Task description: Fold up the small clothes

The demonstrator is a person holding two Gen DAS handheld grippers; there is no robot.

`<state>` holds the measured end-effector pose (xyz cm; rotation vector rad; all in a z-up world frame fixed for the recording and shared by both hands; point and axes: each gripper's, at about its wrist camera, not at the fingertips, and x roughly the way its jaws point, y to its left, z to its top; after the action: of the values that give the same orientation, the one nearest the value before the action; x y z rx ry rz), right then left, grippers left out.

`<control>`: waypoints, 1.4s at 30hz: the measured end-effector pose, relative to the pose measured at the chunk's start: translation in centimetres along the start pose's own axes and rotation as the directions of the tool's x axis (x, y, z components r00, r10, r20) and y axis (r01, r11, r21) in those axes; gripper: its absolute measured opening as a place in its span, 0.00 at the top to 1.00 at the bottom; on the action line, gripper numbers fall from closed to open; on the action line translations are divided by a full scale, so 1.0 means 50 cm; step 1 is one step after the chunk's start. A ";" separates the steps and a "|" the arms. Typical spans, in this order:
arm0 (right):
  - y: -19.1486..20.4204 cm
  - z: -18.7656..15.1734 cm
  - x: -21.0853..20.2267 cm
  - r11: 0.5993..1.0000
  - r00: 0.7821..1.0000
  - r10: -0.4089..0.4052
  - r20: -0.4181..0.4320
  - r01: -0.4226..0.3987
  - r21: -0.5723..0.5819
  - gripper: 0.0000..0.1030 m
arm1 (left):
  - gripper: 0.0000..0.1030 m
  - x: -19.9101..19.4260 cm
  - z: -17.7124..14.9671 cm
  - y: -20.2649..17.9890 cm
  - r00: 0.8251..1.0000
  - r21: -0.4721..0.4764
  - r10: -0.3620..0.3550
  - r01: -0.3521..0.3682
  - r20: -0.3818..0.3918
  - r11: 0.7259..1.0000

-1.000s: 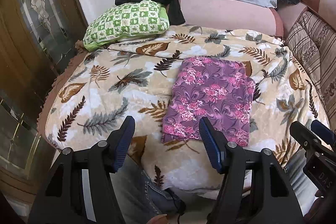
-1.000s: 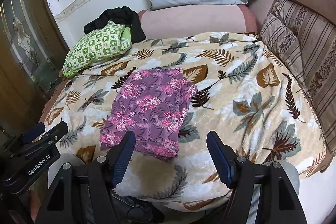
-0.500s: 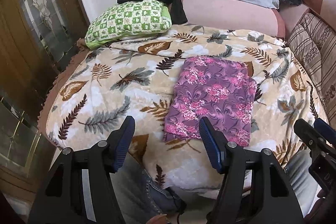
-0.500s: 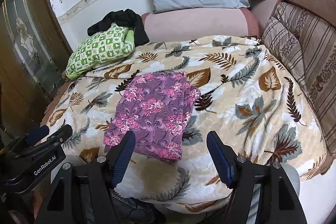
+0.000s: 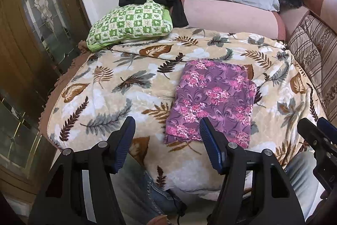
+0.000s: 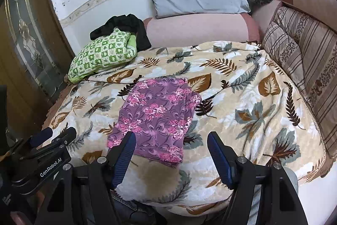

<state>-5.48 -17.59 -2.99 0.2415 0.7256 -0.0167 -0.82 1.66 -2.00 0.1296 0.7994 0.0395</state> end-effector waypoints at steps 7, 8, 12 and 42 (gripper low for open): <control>0.004 0.000 0.004 1.000 1.000 0.012 -0.003 -0.012 -0.007 0.34 | 0.38 -0.001 0.000 0.003 1.000 0.002 0.006 -0.006 0.002 1.000; 0.003 0.000 0.005 1.000 1.000 0.013 -0.003 -0.013 -0.006 0.34 | 0.38 -0.001 -0.001 0.003 1.000 0.000 0.005 -0.005 0.000 1.000; 0.003 -0.002 0.006 1.000 1.000 0.013 -0.006 -0.013 -0.005 0.34 | 0.38 0.002 -0.003 -0.009 1.000 0.001 0.002 -0.002 -0.014 1.000; 0.001 -0.010 0.035 1.000 0.999 0.013 -0.037 -0.013 0.006 0.34 | 0.38 0.026 -0.023 -0.022 0.999 -0.006 0.016 -0.017 -0.045 1.000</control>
<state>-4.51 -17.29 -4.49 0.2524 0.7608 -0.0022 -0.77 0.80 -3.85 0.1295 0.8427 0.0609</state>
